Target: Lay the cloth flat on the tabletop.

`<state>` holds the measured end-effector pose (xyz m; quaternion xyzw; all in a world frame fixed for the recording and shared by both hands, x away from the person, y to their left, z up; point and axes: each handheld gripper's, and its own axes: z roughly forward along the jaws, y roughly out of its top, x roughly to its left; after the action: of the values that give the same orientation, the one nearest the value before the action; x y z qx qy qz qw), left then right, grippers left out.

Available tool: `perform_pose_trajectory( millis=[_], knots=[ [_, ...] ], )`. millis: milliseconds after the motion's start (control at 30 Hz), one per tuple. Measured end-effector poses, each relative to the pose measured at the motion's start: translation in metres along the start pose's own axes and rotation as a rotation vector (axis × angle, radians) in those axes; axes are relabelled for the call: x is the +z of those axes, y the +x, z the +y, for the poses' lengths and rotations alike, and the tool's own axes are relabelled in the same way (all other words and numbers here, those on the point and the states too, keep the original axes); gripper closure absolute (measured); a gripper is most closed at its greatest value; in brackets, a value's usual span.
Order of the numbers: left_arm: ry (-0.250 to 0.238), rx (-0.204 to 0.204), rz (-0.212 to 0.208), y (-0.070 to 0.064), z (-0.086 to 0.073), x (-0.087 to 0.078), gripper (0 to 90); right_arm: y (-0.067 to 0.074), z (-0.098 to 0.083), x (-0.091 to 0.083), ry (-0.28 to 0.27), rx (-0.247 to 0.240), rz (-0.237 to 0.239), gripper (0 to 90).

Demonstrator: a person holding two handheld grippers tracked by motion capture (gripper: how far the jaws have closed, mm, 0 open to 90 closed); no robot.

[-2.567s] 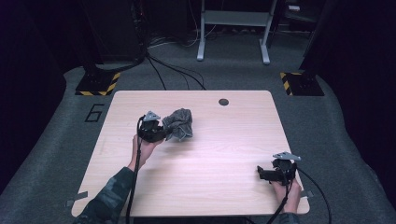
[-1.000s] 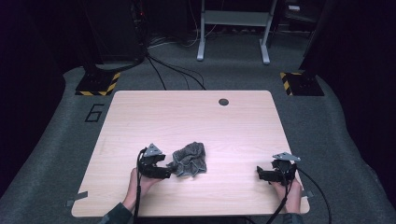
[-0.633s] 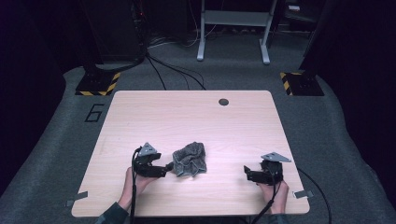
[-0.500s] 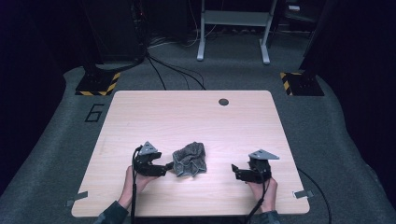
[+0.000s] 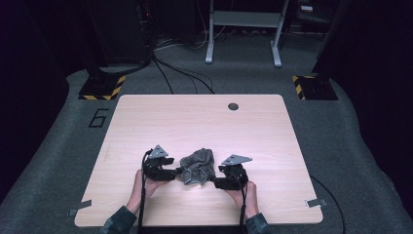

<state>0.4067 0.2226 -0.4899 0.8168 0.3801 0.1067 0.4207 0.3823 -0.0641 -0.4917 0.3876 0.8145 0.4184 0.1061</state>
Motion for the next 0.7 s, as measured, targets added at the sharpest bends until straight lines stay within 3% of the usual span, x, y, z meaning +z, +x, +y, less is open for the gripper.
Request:
perform_pose_trajectory(
  millis=[167,233,367,533,700],
  knots=[
    [0.004,-0.017,-0.028,-0.001,-0.002,0.006,50.7,0.008,0.006,0.012,0.031,-0.019,0.003,49.8],
    [0.014,-0.021,-0.048,0.0,-0.003,0.01,61.3,0.015,0.008,0.021,0.068,-0.042,-0.019,56.2],
    [-0.012,-0.027,-0.057,-0.001,-0.006,0.012,76.8,0.019,0.009,0.028,0.097,-0.06,-0.064,81.9],
    [-0.011,0.005,-0.034,0.0,-0.006,0.006,84.5,0.015,0.013,0.019,0.056,-0.055,-0.102,87.8],
    [-0.001,0.064,0.039,0.003,-0.003,-0.005,87.4,0.001,0.025,-0.004,-0.011,-0.037,-0.169,88.1]
  ],
)
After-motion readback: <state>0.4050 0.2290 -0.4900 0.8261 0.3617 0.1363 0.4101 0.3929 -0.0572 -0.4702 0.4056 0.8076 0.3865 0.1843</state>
